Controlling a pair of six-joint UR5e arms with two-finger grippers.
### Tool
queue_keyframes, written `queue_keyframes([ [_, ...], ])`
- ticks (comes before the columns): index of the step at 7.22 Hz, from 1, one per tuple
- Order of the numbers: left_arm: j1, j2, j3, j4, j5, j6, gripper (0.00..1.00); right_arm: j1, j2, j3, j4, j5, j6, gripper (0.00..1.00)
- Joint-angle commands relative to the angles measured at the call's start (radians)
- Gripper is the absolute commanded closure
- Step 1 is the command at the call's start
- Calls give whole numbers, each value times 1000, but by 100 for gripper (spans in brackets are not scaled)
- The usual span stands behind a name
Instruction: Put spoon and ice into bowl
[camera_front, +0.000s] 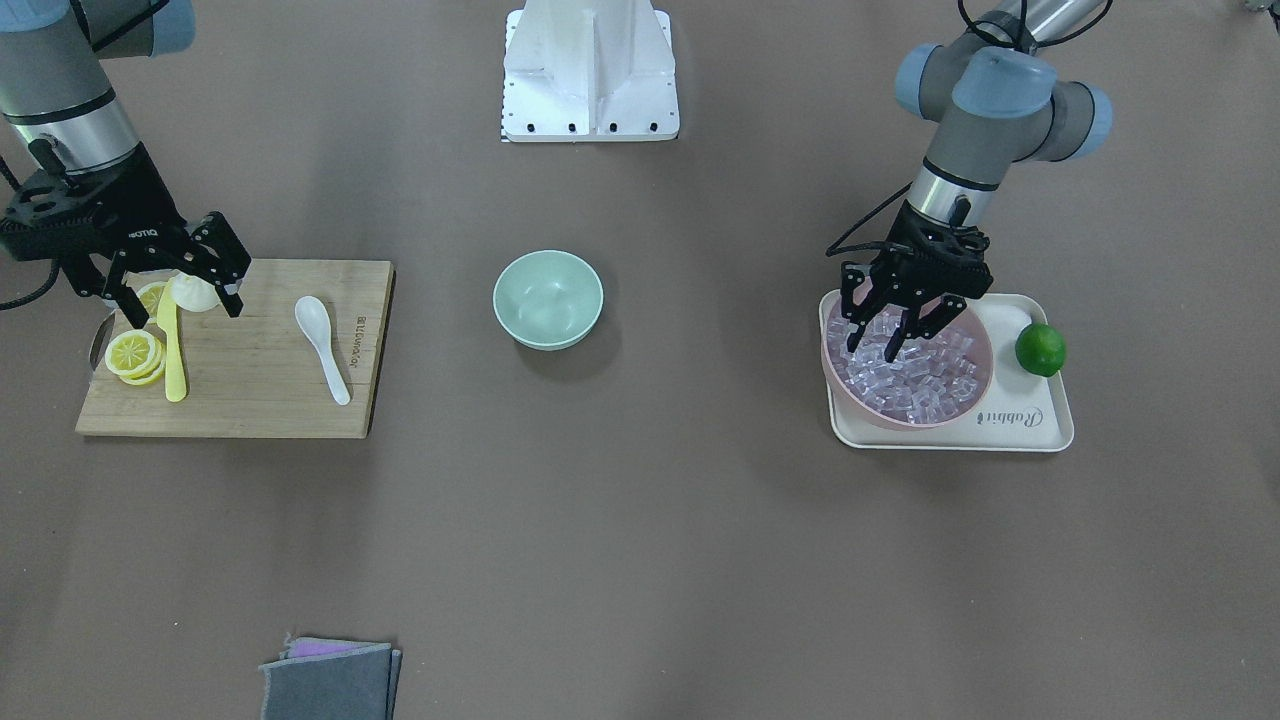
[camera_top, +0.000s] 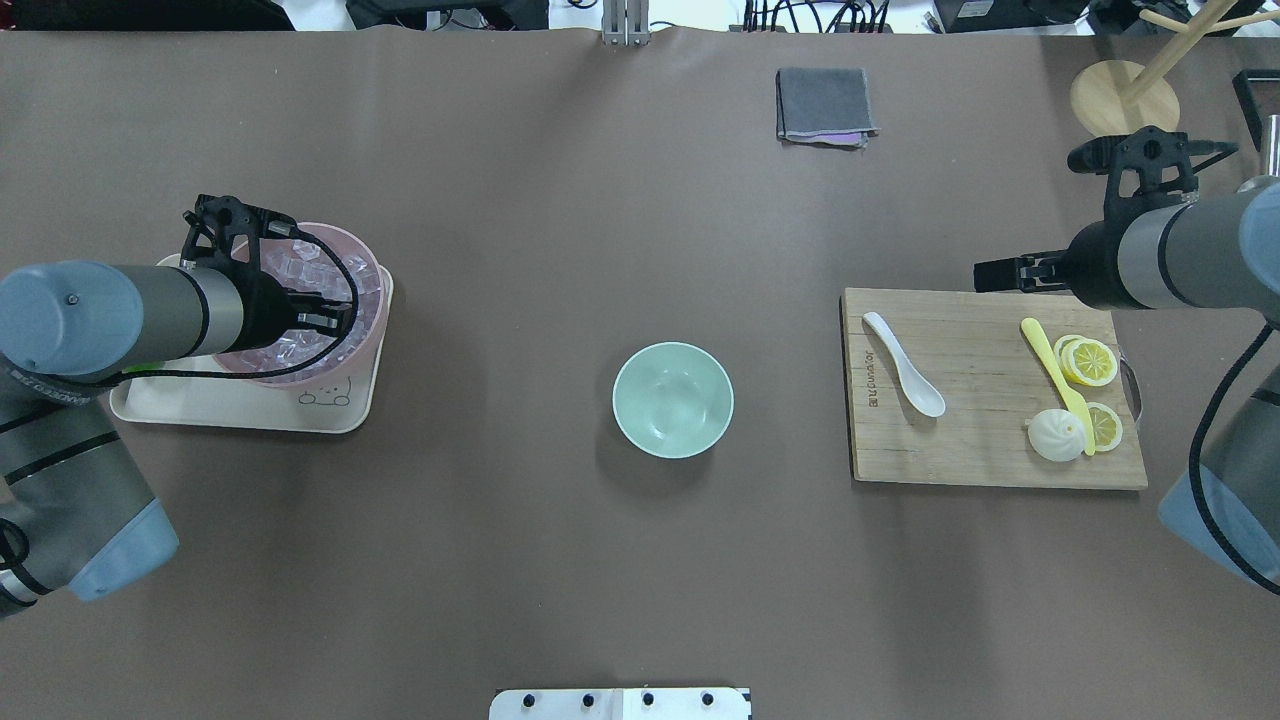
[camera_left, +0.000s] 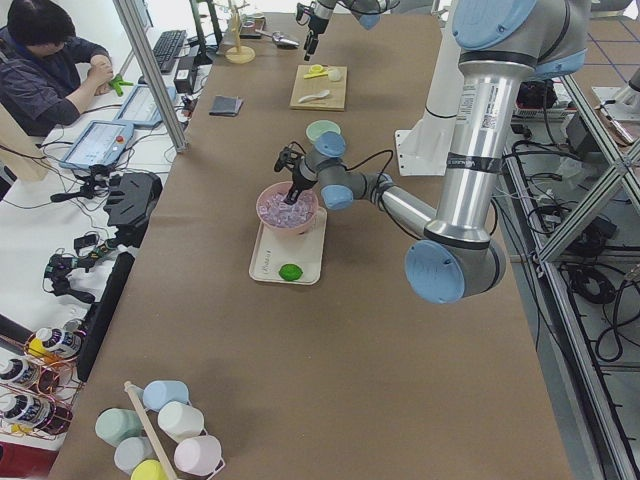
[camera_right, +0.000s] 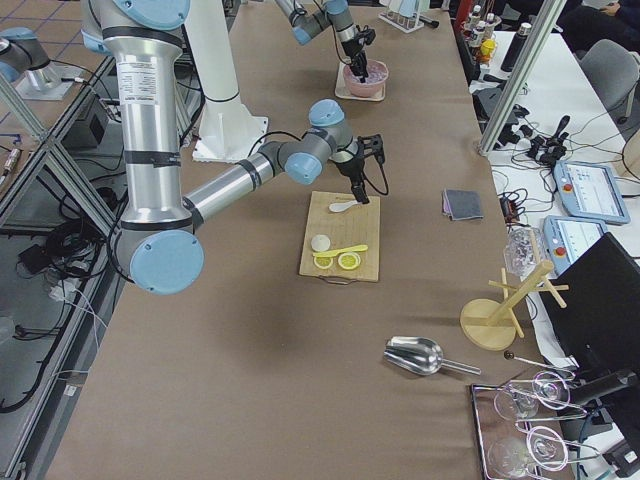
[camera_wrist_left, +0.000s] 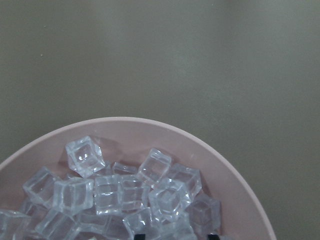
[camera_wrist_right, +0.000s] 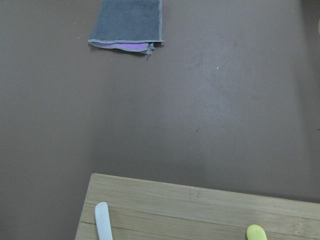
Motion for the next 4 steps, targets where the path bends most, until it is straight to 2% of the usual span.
queue_keyframes([
  [1, 0, -1, 7, 1, 0, 0, 49, 0, 0, 0, 0, -1, 0, 0],
  [4, 0, -2, 10, 1, 0, 1, 53, 0, 0, 0, 0, -1, 0, 0],
])
